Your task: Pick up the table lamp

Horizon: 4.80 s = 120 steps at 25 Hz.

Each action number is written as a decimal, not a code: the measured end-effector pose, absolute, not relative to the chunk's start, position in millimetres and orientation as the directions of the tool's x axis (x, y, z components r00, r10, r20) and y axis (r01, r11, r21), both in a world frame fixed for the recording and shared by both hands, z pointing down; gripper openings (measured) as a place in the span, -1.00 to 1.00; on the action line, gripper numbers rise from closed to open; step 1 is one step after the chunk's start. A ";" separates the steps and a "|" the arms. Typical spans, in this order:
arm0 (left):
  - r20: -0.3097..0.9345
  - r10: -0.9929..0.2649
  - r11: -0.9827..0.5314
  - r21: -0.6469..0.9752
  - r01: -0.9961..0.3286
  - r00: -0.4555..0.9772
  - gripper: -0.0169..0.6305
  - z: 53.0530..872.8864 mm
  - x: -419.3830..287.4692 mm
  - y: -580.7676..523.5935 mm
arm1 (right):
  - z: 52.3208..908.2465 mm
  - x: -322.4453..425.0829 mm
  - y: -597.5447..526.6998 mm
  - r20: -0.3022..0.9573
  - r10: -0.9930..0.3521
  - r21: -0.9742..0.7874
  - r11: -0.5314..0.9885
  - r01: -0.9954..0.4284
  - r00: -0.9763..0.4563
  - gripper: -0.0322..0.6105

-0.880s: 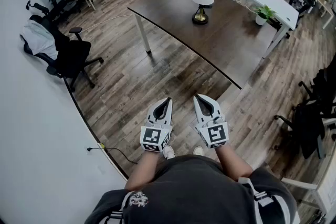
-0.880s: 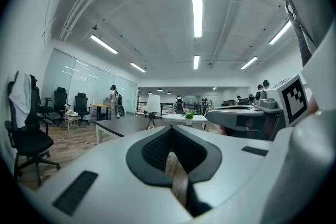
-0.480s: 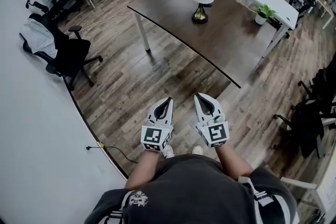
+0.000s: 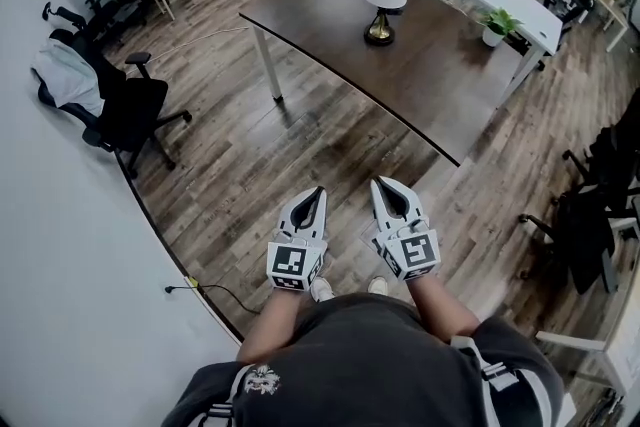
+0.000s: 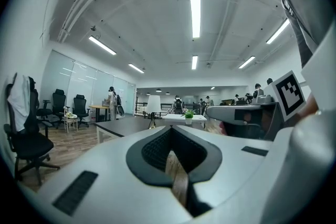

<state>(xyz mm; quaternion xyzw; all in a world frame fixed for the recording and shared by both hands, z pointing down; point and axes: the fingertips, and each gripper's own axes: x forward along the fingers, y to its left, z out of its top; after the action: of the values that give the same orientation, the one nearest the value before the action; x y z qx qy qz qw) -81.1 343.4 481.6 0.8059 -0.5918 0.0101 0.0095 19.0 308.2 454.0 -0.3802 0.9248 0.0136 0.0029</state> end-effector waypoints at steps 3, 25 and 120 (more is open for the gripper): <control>0.012 -0.959 -0.282 0.002 -0.960 0.282 -0.93 481.4 -95.4 342.5 | 453.8 7.9 309.0 -0.010 -0.704 0.031 0.710 -0.704 -0.710 -0.82; 0.034 -0.952 -0.303 0.009 -0.953 0.303 -0.93 485.7 -110.8 257.2 | 447.0 3.2 236.3 -0.036 -0.752 0.075 0.654 -0.753 -0.658 -0.82; 0.130 -0.861 -0.497 -0.013 -0.868 0.491 -0.93 537.5 -59.7 -336.9 | 496.2 28.2 -320.5 0.036 -0.809 -0.007 0.586 -0.810 -0.586 -0.82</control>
<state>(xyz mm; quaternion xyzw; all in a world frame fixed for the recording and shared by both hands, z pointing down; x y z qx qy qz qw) -59.7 -336.9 537.5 0.8631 -0.5007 0.0599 0.0269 28.2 -320.5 496.2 -0.4546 0.8905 -0.0112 -0.0143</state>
